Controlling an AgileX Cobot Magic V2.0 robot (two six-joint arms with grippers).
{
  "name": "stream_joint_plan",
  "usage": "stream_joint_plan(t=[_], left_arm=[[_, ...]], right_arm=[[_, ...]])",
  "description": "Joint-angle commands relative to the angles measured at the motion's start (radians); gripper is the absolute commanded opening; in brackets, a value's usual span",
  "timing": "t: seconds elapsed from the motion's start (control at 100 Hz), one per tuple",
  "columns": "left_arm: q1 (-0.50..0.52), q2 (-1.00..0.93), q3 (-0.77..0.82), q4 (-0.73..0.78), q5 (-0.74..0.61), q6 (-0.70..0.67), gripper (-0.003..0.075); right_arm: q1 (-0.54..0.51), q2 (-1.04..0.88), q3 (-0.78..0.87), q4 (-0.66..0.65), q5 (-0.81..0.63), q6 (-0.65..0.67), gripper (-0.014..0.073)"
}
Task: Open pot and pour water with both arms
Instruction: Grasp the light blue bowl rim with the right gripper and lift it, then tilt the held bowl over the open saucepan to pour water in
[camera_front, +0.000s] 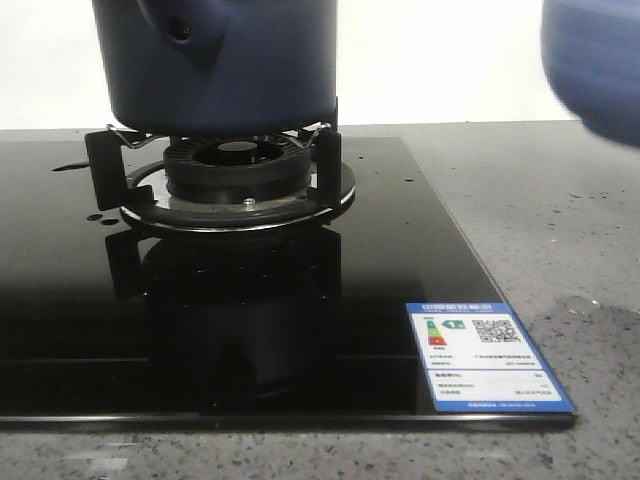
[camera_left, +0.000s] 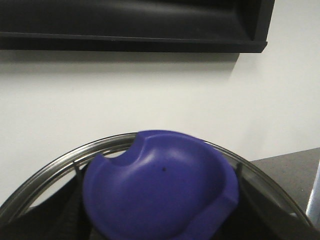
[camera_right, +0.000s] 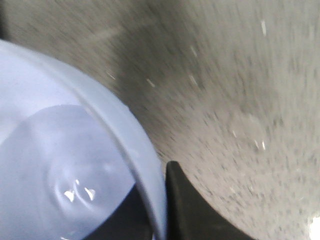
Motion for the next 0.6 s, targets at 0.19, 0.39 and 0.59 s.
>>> stream_joint_plan(t=[0.19,0.39,0.59], left_arm=[[-0.007,-0.008,-0.031,-0.036,0.007,-0.008,0.0190],[-0.007,-0.008,-0.031,-0.039,0.007,-0.008,0.0190],[-0.007,-0.008,-0.031,-0.070,0.014,-0.008,0.0190]], right_arm=[[0.153,0.041,-0.344,0.066,0.021,0.041,-0.0060],[0.278,0.210,-0.626,0.066,0.094,0.082,-0.0058],[0.400,0.406,-0.909,0.054,0.142,0.106,-0.0058]])
